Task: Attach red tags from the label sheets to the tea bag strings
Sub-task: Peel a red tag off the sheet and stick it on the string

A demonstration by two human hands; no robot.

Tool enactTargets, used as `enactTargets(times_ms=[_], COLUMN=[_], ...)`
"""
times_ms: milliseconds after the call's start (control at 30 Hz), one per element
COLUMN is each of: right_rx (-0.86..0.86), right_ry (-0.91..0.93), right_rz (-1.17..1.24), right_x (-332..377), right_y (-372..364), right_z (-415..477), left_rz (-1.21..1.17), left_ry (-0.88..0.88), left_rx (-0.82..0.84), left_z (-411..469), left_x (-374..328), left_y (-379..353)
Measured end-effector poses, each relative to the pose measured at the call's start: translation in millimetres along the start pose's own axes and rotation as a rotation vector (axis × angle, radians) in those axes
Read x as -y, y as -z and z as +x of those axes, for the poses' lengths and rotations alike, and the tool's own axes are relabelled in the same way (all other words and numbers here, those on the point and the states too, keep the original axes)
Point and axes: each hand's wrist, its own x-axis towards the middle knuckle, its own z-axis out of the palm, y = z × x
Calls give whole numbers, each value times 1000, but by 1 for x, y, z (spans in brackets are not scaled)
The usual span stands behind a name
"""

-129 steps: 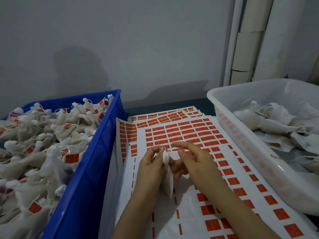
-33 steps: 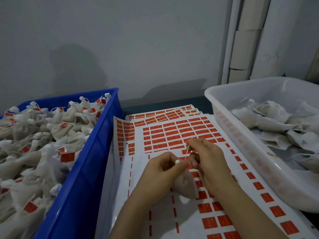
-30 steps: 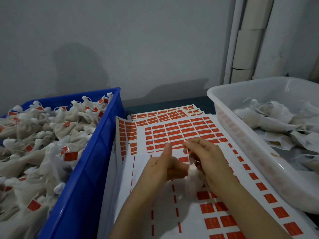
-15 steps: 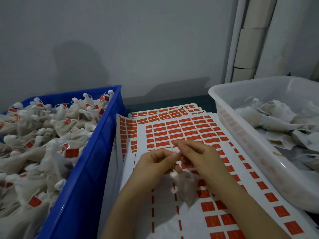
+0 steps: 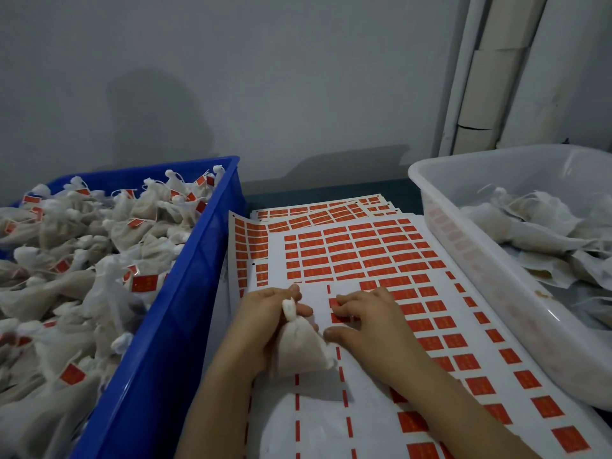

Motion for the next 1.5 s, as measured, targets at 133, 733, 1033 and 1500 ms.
enactTargets(times_ms=[133,733,1033,1500], right_rx=[-4,-53,-117,-221], right_ry=[1,-34,-74,-242], right_rz=[-53,-112,51,356], right_x=[1,7,4,0], right_y=[-1,0,1,25], right_z=[2,-1,1,8], left_rz=[224,400,380,196], left_ry=[-147,-178,-184,-344], left_rx=[-111,-180,-132,81], left_z=[7,9,9,-3], left_x=[12,17,19,14], left_y=[-3,-5,-3,-14])
